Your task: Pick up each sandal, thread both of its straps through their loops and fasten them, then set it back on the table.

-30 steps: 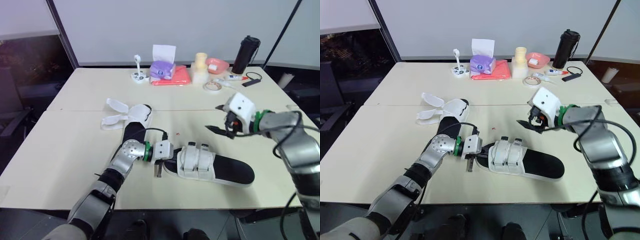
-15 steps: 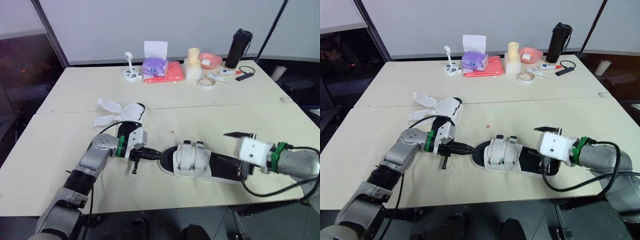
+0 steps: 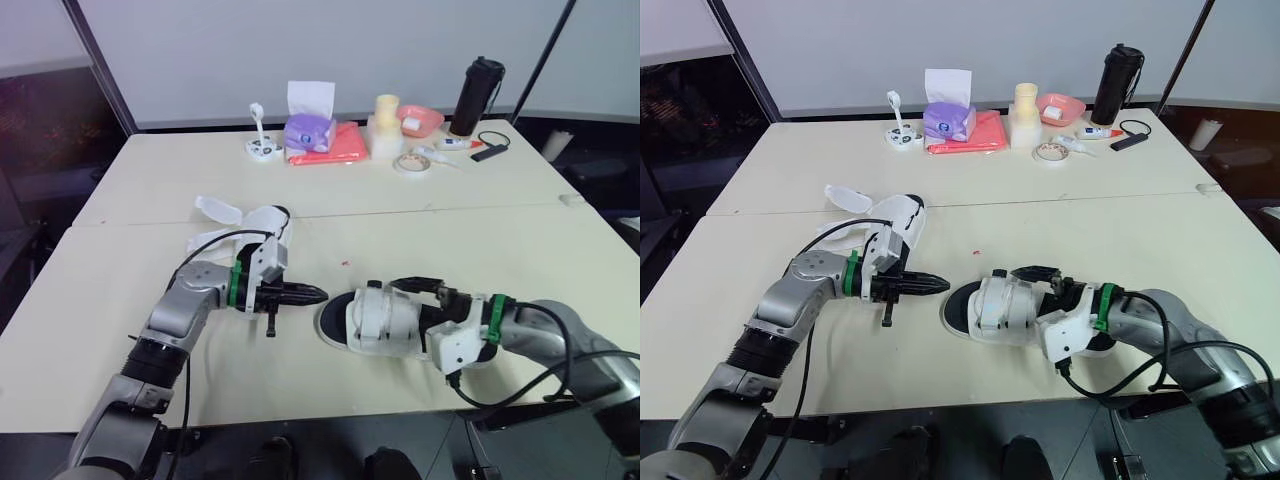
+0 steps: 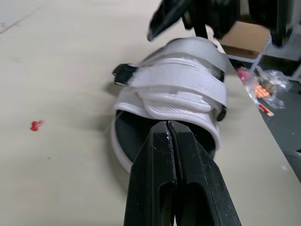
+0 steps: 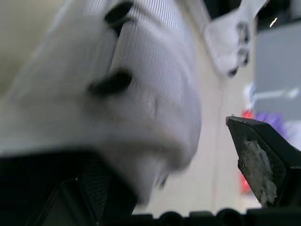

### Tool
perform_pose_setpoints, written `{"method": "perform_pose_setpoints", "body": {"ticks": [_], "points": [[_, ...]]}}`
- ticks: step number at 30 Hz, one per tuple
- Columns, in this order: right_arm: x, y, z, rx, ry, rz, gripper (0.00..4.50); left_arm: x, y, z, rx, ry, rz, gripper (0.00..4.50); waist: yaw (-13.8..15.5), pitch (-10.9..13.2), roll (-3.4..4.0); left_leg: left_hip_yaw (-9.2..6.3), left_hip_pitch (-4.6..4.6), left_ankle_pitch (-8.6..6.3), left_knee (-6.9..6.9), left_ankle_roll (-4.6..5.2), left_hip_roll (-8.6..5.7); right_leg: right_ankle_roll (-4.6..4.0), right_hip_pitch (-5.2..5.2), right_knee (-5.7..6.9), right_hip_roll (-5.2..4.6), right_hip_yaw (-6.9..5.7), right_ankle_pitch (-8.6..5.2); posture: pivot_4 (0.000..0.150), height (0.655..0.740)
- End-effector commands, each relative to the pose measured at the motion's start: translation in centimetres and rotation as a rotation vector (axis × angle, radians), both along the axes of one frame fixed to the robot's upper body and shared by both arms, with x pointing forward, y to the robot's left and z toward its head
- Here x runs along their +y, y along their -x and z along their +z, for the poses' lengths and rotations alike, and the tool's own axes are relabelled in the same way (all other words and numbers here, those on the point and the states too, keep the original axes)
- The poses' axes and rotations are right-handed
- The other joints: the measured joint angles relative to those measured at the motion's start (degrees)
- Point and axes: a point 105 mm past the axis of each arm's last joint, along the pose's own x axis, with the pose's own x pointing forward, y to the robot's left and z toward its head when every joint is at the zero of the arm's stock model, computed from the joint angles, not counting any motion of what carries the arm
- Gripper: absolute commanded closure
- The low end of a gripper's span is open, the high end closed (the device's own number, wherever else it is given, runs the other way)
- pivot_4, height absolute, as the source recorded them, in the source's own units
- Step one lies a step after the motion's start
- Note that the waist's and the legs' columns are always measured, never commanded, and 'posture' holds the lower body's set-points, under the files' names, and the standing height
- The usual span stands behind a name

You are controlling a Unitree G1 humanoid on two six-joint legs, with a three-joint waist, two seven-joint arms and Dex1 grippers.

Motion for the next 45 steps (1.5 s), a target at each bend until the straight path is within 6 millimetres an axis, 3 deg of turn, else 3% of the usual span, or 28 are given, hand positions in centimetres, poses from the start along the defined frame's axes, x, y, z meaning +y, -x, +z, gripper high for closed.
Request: {"method": "perform_pose_setpoints", "body": {"ticks": [1,5,6,8,14,15,19,24,27,30,33,38,42,45], "points": [[1.6,0.3,-0.6,-0.052,0.001,0.1,0.43,-0.1,0.1,1.5,-0.039,0.04,0.005,4.5,0.0,0.0,0.0,0.0,0.0,0.01,0.0,-0.02,0.0,0.0,0.0,0.02,0.01,0.0,0.0,0.15,0.74],[2.8,0.5,-1.1,-0.08,-0.002,0.17,0.43,0.4,0.0,1.2,-0.04,0.025,0.022,4.5,0.0,0.0,0.0,0.0,0.04,0.05,0.01,-0.07,0.0,-0.01,-0.02,0.14,0.02,0.01,0.0,0.15,0.74],[2.9,0.5,-1.1,-0.088,-0.004,0.182,0.67,0.4,-0.1,1.2,-0.037,0.026,0.026,4.5,0.0,0.0,0.0,0.0,0.05,0.05,0.01,-0.08,0.0,-0.01,-0.03,0.19,0.02,0.03,-0.01,0.15,0.74],[3.0,0.5,-1.1,-0.102,-0.001,0.196,1.29,0.6,-0.2,1.2,-0.039,0.022,0.034,4.5,0.0,0.0,0.0,0.0,0.05,0.07,0.02,-0.1,0.0,-0.01,-0.05,0.24,0.03,0.04,-0.01,0.15,0.74],[2.5,0.2,-0.5,-0.133,-0.003,0.197,4.19,0.8,-0.4,1.1,-0.041,0.02,0.047,4.5,0.0,0.0,0.0,0.01,0.05,0.11,0.05,-0.15,-0.01,-0.03,-0.24,0.59,0.03,0.18,-0.02,0.15,0.74],[2.4,0.1,-0.5,-0.136,-0.002,0.192,4.5,0.9,-0.4,1.1,-0.041,0.019,0.048,4.5,0.1,0.0,0.0,0.01,0.05,0.14,0.06,-0.19,-0.01,-0.04,-0.28,0.65,0.03,0.19,-0.03,0.15,0.74],[1.8,-1.8,1.8,-0.195,-0.088,0.057,4.5,0.8,-0.5,1.0,-0.045,0.018,0.052,4.5,0.0,0.0,0.0,0.03,0.05,0.2,0.07,-0.27,-0.02,-0.05,-0.3,0.74,0.03,0.19,-0.03,0.15,0.74],[-0.6,-7.5,5.8,-0.249,-0.275,-0.356,4.5,0.5,-0.5,0.8,-0.047,0.026,0.057,4.5,-0.2,0.0,0.0,0.0,0.05,0.25,0.07,-0.31,0.0,-0.07,-0.41,0.89,0.06,0.32,-0.02,0.15,0.74],[-2.7,-10.6,6.5,-0.209,-0.391,-0.637,4.5,0.2,-0.5,0.8,-0.048,0.036,0.06,4.5,-0.2,0.0,0.0,0.03,0.04,0.28,0.06,-0.35,0.04,-0.07,-0.53,0.97,0.13,0.46,-0.02,0.15,0.74],[-4.6,-14.2,7.0,-0.303,-0.293,-0.851,4.5,0.0,-0.4,0.8,-0.053,0.044,0.068,4.5,-0.1,0.0,0.02,0.09,0.03,0.29,0.04,-0.37,0.04,-0.08,-0.62,1.01,0.15,0.55,-0.02,0.15,0.74],[-6.1,-16.1,6.5,-0.316,-0.259,-1.001,4.5,-0.1,-0.4,0.7,-0.056,0.05,0.079,4.5,0.0,0.0,0.02,0.18,0.01,0.3,-0.04,-0.38,0.04,-0.08,-0.7,1.0,0.14,0.63,-0.01,0.15,0.74],[-7.3,-17.4,5.1,-0.293,-0.249,-1.166,4.5,0.0,-0.2,0.5,-0.06,0.053,0.094,4.5,-0.5,0.0,0.02,0.37,0.0,0.48,-0.32,-0.69,0.07,-0.09,-0.89,0.97,0.14,0.79,-0.01,0.15,0.74],[-8.8,-17.3,3.8,-0.231,-0.212,-1.318,4.5,0.1,-0.1,0.4,-0.064,0.052,0.105,4.5,-0.8,0.0,0.02,0.47,0.02,0.51,-0.44,-0.73,0.07,-0.08,-0.98,0.99,0.15,0.9,-0.01,0.15,0.74],[-8.8,-17.2,3.5,-0.217,-0.202,-1.349,4.5,0.0,0.0,0.3,-0.064,0.052,0.108,4.5,-0.8,0.0,0.03,0.48,0.02,0.5,-0.44,-0.7,0.07,-0.08,-0.97,1.0,0.15,0.88,-0.01,0.15,0.74]]}}
